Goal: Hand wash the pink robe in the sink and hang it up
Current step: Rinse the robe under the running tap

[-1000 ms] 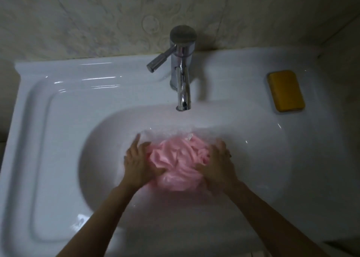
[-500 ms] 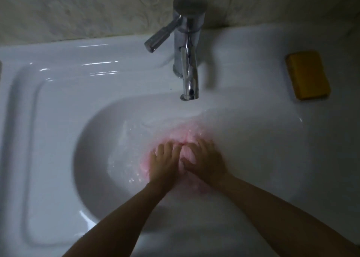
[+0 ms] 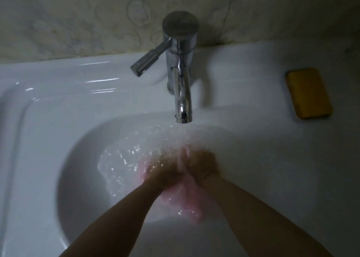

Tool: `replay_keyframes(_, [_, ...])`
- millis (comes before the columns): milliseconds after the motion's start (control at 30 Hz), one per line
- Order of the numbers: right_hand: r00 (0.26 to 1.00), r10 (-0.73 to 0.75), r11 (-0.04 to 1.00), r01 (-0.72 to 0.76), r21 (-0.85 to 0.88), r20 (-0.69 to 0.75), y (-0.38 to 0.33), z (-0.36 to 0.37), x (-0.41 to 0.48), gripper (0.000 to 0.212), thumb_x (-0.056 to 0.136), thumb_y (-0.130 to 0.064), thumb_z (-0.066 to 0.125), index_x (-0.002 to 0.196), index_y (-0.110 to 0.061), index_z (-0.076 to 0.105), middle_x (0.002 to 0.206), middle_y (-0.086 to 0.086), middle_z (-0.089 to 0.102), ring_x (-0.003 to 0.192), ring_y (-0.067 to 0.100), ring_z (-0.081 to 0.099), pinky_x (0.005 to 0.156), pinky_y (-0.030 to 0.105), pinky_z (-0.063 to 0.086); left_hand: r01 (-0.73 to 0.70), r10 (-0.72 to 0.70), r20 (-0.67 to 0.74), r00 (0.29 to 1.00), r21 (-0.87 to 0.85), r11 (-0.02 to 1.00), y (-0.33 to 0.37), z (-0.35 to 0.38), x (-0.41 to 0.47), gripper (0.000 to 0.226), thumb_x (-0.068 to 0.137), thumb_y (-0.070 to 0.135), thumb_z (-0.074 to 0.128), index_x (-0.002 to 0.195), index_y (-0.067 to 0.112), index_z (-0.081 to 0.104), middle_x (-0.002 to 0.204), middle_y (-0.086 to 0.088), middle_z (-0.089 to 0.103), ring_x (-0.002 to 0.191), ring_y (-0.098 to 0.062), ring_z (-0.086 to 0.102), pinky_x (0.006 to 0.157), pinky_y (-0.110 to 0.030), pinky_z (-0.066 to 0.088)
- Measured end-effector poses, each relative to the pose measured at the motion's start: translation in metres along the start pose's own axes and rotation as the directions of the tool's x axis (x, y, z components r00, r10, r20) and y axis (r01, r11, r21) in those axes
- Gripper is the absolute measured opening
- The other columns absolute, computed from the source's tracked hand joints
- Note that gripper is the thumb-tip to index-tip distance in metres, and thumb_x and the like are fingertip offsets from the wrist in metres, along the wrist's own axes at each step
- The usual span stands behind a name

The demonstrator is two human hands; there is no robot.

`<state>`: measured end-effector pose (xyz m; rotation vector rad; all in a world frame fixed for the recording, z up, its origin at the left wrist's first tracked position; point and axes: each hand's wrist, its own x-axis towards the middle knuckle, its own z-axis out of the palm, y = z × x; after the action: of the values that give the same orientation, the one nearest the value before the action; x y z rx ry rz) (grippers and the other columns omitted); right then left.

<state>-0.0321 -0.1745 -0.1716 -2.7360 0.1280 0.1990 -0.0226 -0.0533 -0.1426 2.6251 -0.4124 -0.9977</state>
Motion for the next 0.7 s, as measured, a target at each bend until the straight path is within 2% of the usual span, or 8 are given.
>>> replay_keyframes(133, [0.970,0.106,0.989,-0.126,0.078,0.219,-0.007,-0.033,0.007,0.043,0.096,-0.049,0.037,0.098,-0.020,0.069,0.097,0.006,0.069,0.094,0.026,0.065,0.074,0.029,0.045,0.086,-0.086,-0.002,0.996,0.009,0.996,0.002,-0.029,-0.001,0.043,0.082,0.043,0.063,0.117,0.021,0.053,0.111,0.000,0.058,0.099,-0.017,0.055,0.085,-0.028,0.046])
replay_keyframes(200, [0.940,0.110,0.944,-0.200,0.261,0.322,-0.004,-0.060,0.003,0.035,0.094,-0.050,0.043,0.122,-0.034,0.056,0.107,-0.002,0.065,0.100,0.022,0.063,0.073,0.024,0.042,-0.029,0.031,0.009,0.999,-0.180,0.983,-0.006,-0.042,-0.015,0.062,0.074,0.046,0.071,0.123,0.021,0.042,0.115,-0.001,0.055,0.096,-0.017,0.055,0.082,-0.030,0.049])
replay_keyframes(300, [0.925,-0.033,0.836,-0.182,0.518,0.379,0.007,-0.090,-0.015,0.066,0.083,-0.058,0.059,0.140,-0.045,0.028,0.118,-0.002,0.062,0.103,0.020,0.061,0.087,0.033,0.049,-0.162,0.174,0.008,0.985,-0.327,0.931,-0.015,-0.058,-0.060,0.105,0.057,0.078,0.059,0.139,0.027,0.017,0.101,0.011,0.055,0.079,-0.009,0.059,0.074,-0.025,0.053])
replay_keyframes(367, [0.947,-0.088,0.898,-0.059,0.436,0.309,0.006,-0.093,-0.035,0.065,0.078,-0.069,0.054,0.135,-0.040,0.043,0.112,-0.002,0.064,0.096,0.018,0.061,0.088,0.039,0.051,-0.113,0.108,-0.033,0.994,-0.352,0.929,-0.017,-0.050,-0.081,0.118,0.047,0.092,0.044,0.144,0.032,0.010,0.100,0.013,0.054,0.079,-0.007,0.060,0.071,-0.021,0.050])
replay_keyframes(433, [0.964,-0.166,0.979,0.136,0.149,0.208,0.008,-0.079,-0.050,0.069,0.072,-0.078,0.041,0.127,-0.038,0.054,0.119,0.002,0.058,0.103,0.023,0.055,0.091,0.044,0.048,-0.078,0.063,-0.173,0.983,-0.081,0.994,-0.018,-0.026,-0.083,0.115,0.049,0.093,0.033,0.145,0.031,0.018,0.122,-0.004,0.051,0.098,-0.024,0.060,0.079,-0.037,0.051])
replay_keyframes(500, [0.958,-0.205,0.978,0.210,-0.002,0.199,0.009,-0.061,-0.056,0.077,0.068,-0.083,0.037,0.135,-0.043,0.042,0.145,0.010,0.037,0.124,0.036,0.042,0.102,0.055,0.038,-0.055,0.079,-0.122,0.989,0.194,0.979,-0.015,0.002,-0.074,0.114,0.052,0.089,0.032,0.146,0.026,0.024,0.145,-0.020,0.034,0.124,-0.046,0.044,0.088,-0.065,0.040])
replay_keyframes(567, [0.959,-0.190,0.981,0.193,0.005,0.210,0.009,-0.049,-0.056,0.080,0.070,-0.085,0.032,0.141,-0.047,0.024,0.157,0.010,0.015,0.133,0.045,0.032,0.101,0.062,0.032,-0.055,0.084,-0.119,0.989,0.228,0.972,-0.012,0.028,-0.067,0.120,0.050,0.091,0.035,0.148,0.023,0.025,0.153,-0.022,0.018,0.136,-0.048,0.023,0.089,-0.076,0.027])
replay_keyframes(700, [0.953,-0.226,0.964,0.248,-0.092,0.201,0.011,-0.028,-0.061,0.073,0.077,-0.076,0.037,0.139,-0.039,0.040,0.150,0.010,0.036,0.113,0.040,0.053,0.083,0.049,0.049,0.051,-0.030,-0.123,0.992,0.178,0.983,-0.010,0.046,-0.058,0.110,0.064,0.082,0.038,0.150,0.019,0.011,0.156,-0.018,0.012,0.137,-0.041,0.025,0.101,-0.059,0.035])
